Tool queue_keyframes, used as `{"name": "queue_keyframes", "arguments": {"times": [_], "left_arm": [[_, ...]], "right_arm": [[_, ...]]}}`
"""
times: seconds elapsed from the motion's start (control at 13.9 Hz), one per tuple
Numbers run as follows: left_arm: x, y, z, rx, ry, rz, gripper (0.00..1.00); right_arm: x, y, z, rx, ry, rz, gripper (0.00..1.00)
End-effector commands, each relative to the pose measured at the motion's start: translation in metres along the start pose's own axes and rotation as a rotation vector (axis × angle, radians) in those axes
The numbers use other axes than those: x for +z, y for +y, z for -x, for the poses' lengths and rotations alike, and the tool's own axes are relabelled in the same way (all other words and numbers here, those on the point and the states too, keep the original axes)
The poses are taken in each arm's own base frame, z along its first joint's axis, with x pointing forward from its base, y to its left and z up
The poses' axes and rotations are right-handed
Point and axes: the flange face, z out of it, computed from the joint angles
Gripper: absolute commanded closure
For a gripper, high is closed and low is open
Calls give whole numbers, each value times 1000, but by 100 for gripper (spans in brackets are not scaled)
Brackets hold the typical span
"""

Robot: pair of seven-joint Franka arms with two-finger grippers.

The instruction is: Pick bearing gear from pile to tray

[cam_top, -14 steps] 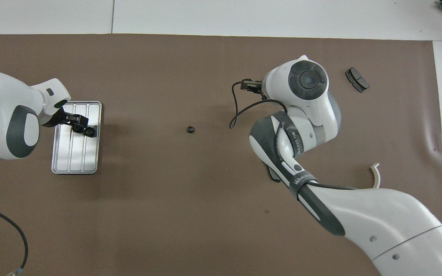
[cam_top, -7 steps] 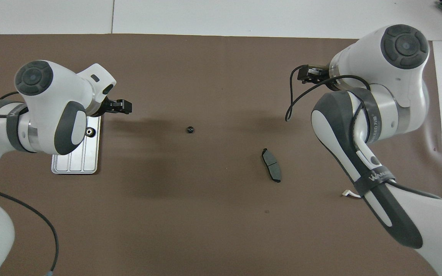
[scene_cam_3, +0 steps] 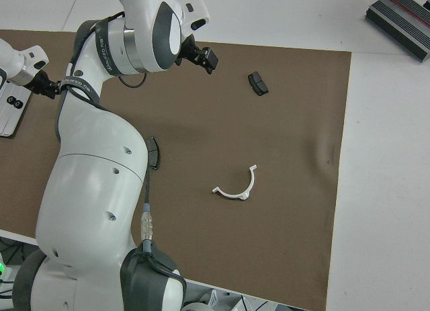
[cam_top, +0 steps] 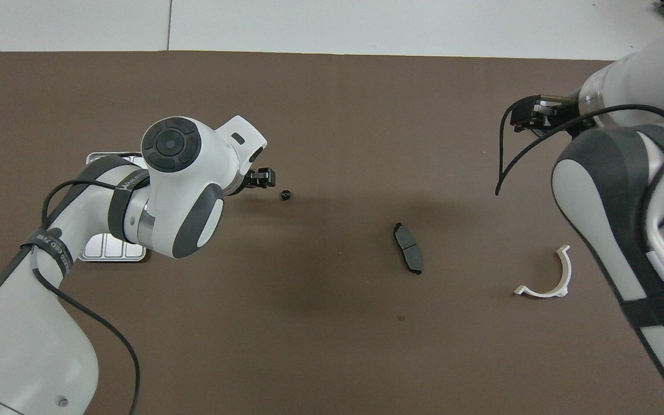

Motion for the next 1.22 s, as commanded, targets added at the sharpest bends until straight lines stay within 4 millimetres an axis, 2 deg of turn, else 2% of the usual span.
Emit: {"name": "queue_keyframes", "arguments": {"times": [0.0, 0.07, 0.22, 0.43, 0.5, 0.65, 0.86, 1.15], "left_arm": [[10, 18, 2, 14, 21, 8, 19], [16, 26, 3, 22, 33, 16, 20], [24, 29, 3, 26, 40, 22, 23], [36, 38, 6, 40, 47, 30, 26], [42, 46, 10, 52, 43, 32, 27], [46, 47, 12, 55, 48, 36, 28], [57, 55, 17, 67, 41, 37, 31], [59, 58, 19, 73, 43, 40, 35]], "right_arm": [[-33, 35, 12, -27, -19, 19, 0], [-41, 49, 14, -65, -28, 23, 0], [-58, 71, 21, -105, -45, 28, 0], [-87, 99, 44, -65, -120, -25, 0], [-94, 102, 53, -86, -142, -29, 0], [-93, 108, 59, -98, -171, -28, 0], [-91, 108, 60, -90, -174, -27, 0], [-94, 108, 60, -96, -173, -31, 0]]}}
